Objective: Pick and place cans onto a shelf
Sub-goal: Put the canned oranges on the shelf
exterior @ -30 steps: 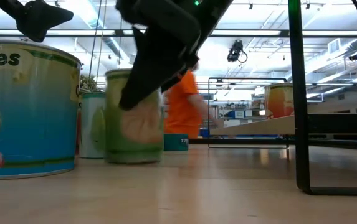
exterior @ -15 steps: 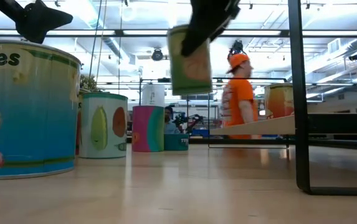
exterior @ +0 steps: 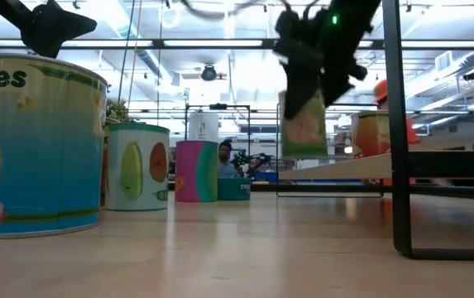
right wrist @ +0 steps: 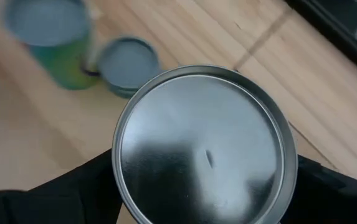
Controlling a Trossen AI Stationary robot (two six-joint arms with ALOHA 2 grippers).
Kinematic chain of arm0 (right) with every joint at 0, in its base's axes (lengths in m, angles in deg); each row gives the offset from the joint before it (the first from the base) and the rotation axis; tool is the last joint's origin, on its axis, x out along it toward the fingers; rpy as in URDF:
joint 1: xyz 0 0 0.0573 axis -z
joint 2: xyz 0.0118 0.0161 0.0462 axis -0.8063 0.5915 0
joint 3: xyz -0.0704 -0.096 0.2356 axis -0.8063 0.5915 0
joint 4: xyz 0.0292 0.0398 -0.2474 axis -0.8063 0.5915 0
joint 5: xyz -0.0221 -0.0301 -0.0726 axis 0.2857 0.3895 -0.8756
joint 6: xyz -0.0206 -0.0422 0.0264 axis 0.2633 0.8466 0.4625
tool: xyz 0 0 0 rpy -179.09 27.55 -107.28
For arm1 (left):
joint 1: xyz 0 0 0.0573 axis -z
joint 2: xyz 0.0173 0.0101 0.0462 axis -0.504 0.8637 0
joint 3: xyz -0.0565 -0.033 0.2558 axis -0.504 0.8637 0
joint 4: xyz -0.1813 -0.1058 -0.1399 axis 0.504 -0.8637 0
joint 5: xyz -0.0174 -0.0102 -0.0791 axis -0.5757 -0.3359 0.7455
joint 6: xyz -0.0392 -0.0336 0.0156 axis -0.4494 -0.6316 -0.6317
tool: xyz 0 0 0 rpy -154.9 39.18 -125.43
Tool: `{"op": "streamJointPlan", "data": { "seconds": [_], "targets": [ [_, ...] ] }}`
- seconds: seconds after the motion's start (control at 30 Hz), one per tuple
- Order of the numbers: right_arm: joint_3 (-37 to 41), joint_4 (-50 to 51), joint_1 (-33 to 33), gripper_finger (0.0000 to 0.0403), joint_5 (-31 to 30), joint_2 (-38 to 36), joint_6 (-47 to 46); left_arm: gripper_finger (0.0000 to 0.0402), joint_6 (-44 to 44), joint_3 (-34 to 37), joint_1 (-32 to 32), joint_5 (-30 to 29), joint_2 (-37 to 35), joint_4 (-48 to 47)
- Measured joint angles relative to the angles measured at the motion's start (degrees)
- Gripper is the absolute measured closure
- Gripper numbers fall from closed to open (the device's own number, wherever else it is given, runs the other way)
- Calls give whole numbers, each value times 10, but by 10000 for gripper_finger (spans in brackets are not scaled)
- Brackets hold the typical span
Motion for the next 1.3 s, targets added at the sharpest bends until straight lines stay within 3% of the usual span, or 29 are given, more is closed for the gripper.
{"op": "streamJointPlan", "data": {
  "seconds": [0.2, 0.37, 0.63, 0.9, 1.03, 1.3],
  "targets": [
    [15, -2, 23, 69, 1, 9, -10, 17, -1, 0, 0, 0, 0, 0],
    [15, 1, 36, 43, 4, 6, 0, 17, -3, 0, 0, 0, 0, -1],
    [-40, 42, 40, 22, -3, 4, 25, 17, -3, 0, 0, 0, 0, -2],
    [-90, 50, 38, 27, -7, 4, 201, 17, -3, 0, 0, 0, 0, -2],
    [-101, 41, 39, 27, 36, 3, 265, 17, -3, 0, 0, 0, 0, -2],
    [-100, 69, 70, 28, 39, 18, 205, 17, -3, 0, 0, 0, 0, -3]
  ]
}}
